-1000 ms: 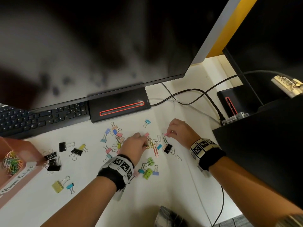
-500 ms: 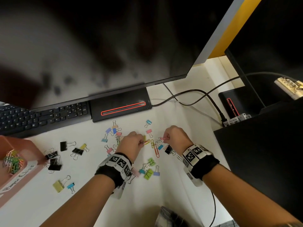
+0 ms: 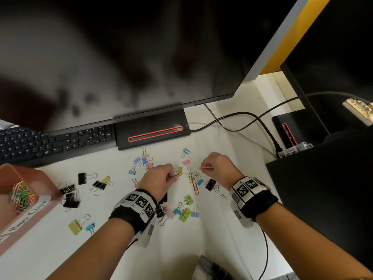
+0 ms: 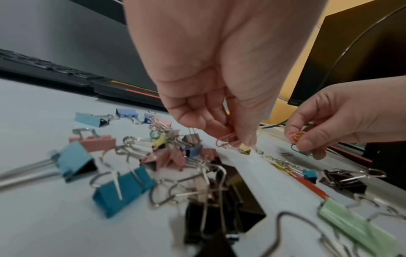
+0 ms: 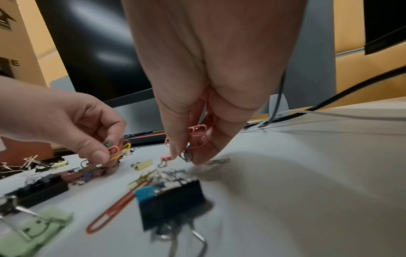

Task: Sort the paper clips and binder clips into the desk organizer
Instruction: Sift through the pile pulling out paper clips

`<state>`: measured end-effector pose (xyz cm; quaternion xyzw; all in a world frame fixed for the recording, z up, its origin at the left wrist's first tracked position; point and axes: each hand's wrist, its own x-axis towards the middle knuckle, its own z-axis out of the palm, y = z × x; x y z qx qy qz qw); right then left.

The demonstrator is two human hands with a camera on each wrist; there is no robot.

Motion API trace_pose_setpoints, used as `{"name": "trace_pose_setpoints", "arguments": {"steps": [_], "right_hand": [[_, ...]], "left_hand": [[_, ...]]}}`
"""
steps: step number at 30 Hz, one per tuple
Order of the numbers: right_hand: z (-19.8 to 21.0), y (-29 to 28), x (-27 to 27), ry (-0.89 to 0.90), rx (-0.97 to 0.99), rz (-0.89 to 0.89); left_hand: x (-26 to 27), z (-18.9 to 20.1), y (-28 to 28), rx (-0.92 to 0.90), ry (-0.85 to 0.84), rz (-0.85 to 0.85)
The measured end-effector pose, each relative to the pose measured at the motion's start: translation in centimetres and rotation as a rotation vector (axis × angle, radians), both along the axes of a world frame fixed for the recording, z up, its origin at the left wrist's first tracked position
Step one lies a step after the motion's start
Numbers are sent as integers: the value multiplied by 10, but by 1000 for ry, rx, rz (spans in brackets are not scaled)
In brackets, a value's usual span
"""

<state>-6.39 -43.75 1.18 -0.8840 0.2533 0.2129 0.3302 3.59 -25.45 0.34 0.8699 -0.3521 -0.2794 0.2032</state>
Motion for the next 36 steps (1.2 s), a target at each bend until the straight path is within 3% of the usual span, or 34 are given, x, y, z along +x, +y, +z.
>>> {"name": "trace_pose_setpoints", "arguments": {"steps": [4, 12, 19, 23, 28, 33, 36], "right_hand": [[-4, 18, 6, -60, -27, 44], [-2, 35, 18, 10, -154, 101], [3, 39, 21, 41, -117, 84], [16, 54, 27, -86, -103, 47], [54, 123, 64, -253, -80, 118], [92, 236, 136, -463, 44, 248], [94, 303, 184, -484, 102, 302]], "left_hand": [[1, 2, 5, 5, 14, 18], [3, 12, 27, -22, 11, 76], [10, 22, 80, -112, 0, 124], [22, 33, 121, -152, -2, 186], [53, 61, 190, -154, -88, 323], [96, 89, 268, -115, -166, 539], [121, 94, 297, -47, -183, 651]]}}
